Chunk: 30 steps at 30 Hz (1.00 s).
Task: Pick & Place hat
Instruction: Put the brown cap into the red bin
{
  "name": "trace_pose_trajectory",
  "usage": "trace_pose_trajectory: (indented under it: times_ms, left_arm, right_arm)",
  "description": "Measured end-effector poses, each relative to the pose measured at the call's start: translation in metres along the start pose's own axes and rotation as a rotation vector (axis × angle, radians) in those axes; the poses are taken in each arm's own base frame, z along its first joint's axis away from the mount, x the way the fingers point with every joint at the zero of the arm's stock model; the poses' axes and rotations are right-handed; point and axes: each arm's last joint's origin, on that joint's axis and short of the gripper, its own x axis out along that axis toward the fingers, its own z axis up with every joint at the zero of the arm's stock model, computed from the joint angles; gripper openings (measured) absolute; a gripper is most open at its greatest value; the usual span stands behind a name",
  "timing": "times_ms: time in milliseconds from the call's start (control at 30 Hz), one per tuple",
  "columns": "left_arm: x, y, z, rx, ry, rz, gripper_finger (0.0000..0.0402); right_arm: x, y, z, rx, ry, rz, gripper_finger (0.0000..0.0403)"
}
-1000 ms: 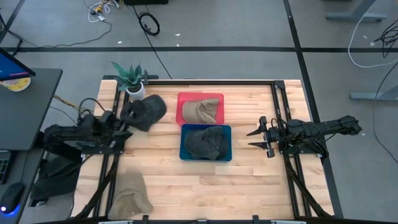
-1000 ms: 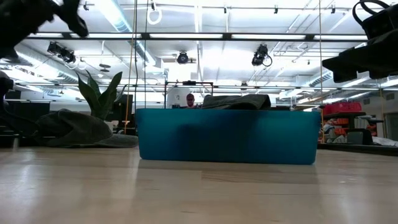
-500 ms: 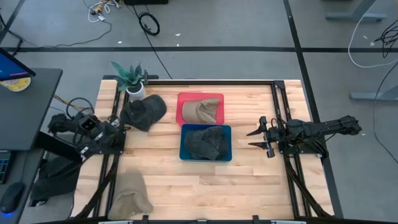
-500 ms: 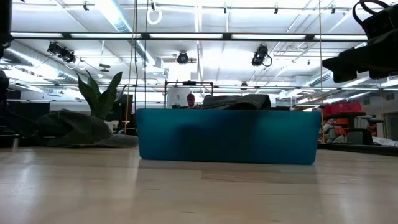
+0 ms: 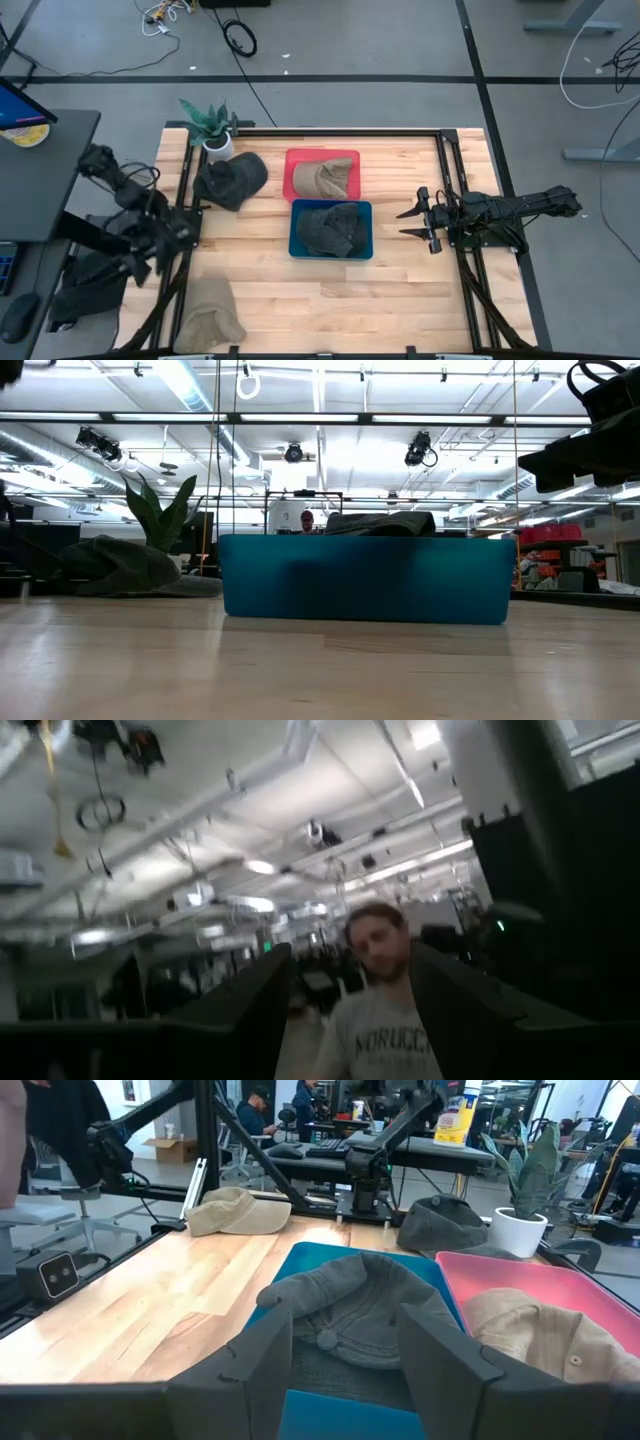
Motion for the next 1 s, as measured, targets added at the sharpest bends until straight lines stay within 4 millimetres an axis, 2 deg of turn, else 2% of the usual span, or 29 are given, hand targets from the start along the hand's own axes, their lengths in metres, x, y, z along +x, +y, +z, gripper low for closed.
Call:
trace_pose_trajectory:
  times_ms: [100, 233, 400, 567, 800, 1000]
  left_arm:
    - [0.028, 0.005, -0.005, -0.017, 0.174, 0.028, 0.0206]
    - [0.060, 0.005, -0.013, 0.010, 0.473, 0.167, 0.0206]
    - [0.085, -0.005, -0.033, 0.016, 0.834, 0.410, 0.0206]
    - [0.109, -0.021, -0.048, 0.006, 1.055, 0.545, 0.0206]
    - [0.134, -0.043, -0.074, -0.112, 1.291, 0.674, 0.0206]
    - [0.140, -0.051, -0.101, -0.222, 1.486, 0.794, 0.0206]
  right_arm:
    - [0.000, 0.000, 0.000, 0.000, 0.000, 0.000, 0.0185]
    - [0.000, 0.000, 0.000, 0.000, 0.000, 0.000, 0.0185]
    - [0.000, 0.000, 0.000, 0.000, 0.000, 0.000, 0.0185]
    - [0.000, 0.000, 0.000, 0.000, 0.000, 0.000, 0.0185]
    - [0.000, 0.000, 0.000, 0.000, 0.000, 0.000, 0.0185]
    - [0.000, 0.000, 0.000, 0.000, 0.000, 0.000, 0.0185]
